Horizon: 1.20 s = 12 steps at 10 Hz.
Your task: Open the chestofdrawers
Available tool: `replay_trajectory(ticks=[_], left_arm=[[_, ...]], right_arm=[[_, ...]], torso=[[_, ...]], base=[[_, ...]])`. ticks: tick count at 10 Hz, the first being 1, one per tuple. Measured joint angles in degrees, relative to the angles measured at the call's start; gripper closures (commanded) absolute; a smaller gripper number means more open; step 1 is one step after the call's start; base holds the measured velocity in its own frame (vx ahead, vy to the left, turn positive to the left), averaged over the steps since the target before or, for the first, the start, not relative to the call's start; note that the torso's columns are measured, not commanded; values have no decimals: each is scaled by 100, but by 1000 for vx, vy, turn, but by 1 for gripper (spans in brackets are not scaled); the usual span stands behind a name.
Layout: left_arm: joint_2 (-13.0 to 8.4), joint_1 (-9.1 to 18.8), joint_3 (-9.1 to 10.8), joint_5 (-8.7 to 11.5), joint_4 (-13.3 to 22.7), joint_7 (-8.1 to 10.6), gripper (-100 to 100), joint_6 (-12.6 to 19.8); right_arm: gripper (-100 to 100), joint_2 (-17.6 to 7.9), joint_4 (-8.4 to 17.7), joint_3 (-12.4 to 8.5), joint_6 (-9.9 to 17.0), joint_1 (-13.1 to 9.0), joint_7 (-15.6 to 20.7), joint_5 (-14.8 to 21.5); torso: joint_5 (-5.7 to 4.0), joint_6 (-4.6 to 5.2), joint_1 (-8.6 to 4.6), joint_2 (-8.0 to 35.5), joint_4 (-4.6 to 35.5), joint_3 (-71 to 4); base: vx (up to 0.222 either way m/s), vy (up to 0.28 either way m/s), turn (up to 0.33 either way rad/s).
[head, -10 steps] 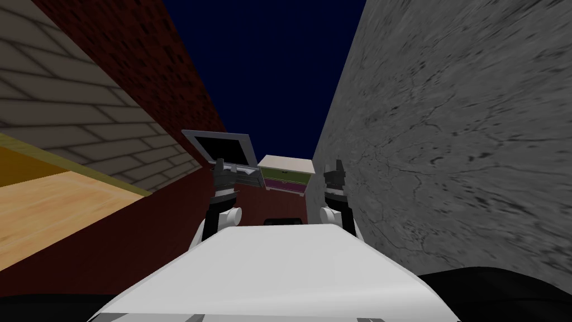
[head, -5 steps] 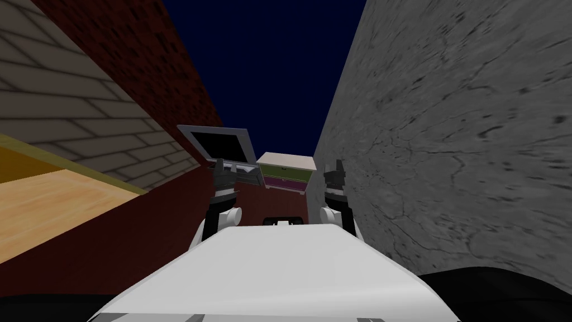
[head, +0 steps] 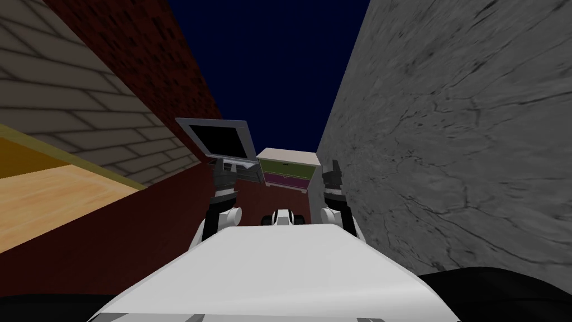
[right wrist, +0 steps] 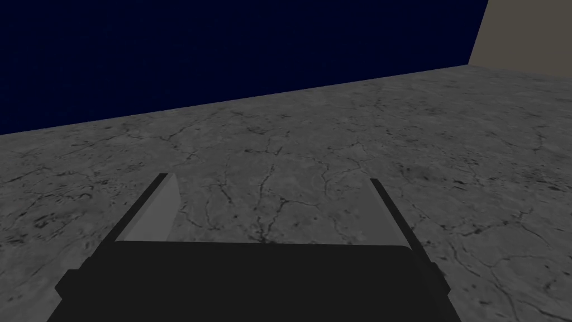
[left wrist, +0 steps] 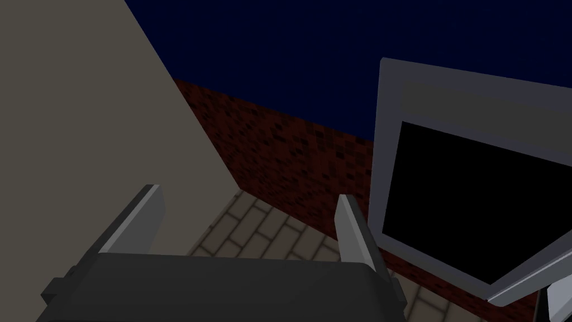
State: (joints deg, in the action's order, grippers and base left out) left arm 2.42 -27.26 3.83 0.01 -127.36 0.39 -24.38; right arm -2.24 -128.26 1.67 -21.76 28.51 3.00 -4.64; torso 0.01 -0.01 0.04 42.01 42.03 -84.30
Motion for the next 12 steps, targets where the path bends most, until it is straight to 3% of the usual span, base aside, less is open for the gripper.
replay_trajectory(ticks=[2,5,8,12], left_arm=[[0,-1,0,0,0,0,0,0],[0,0,0,0,0,0,0,0],[0,0,0,0,0,0,0,0],[0,-1,0,0,0,0,0,0]], right_arm=[[-100,-248,362,118,291,-97,15,191],[-100,-582,647,212,752,-49,-65,398],[-100,-684,909,364,1185,-64,-58,618],[-100,-869,1470,558,1651,-31,-100,949]], torso=[[1,1,3,15,20,-33],[-3,0,-8,35,27,-22],[-1,2,-6,28,25,-27],[-1,2,-6,30,26,-26]], base=[[71,45,192],[52,28,91],[59,27,149],[56,23,107]])
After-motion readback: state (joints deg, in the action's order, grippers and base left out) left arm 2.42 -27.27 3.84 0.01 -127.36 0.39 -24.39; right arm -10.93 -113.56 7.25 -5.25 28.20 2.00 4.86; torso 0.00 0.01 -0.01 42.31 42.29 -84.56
